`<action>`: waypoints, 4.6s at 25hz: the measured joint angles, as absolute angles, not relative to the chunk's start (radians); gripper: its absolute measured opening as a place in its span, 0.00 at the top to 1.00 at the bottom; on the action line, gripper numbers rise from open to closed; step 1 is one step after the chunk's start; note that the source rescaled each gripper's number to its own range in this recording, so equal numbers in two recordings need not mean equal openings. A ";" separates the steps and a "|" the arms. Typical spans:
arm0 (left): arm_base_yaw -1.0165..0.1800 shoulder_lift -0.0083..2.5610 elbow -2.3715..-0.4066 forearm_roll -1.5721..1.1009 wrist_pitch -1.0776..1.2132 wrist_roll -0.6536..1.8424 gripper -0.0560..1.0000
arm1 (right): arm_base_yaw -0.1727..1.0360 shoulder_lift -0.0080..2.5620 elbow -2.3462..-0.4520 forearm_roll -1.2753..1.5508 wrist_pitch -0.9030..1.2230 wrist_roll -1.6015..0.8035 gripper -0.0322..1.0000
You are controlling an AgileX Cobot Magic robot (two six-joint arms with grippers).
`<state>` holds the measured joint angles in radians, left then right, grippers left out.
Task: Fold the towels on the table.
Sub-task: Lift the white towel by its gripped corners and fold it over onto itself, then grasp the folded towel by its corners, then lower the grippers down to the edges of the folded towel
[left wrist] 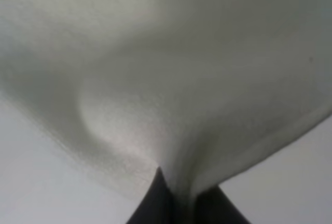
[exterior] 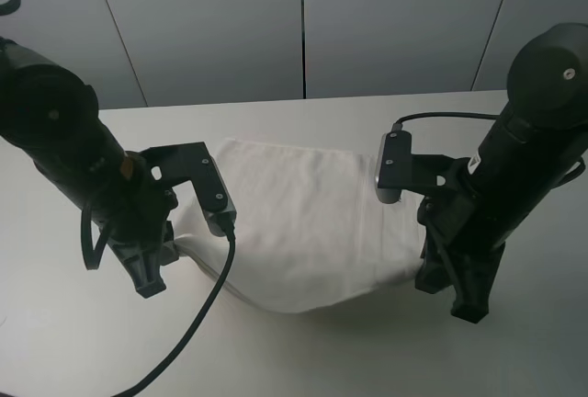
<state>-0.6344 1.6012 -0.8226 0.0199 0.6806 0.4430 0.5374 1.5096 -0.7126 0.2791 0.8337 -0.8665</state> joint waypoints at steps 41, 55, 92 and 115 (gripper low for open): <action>-0.480 1.599 -0.823 0.380 0.265 -0.434 0.95 | 0.537 1.545 -0.817 -0.140 0.466 0.341 0.97; -0.458 1.759 -0.823 0.457 -0.035 -0.434 0.95 | 0.537 1.658 -0.817 -0.535 0.418 0.792 0.97; -0.355 1.889 -1.225 0.150 0.505 -0.118 0.02 | 0.487 1.679 -0.987 -0.232 0.651 0.627 0.00; -0.279 2.221 -1.489 -0.032 0.701 0.030 0.02 | 0.428 1.734 -1.024 -0.085 0.746 0.483 0.00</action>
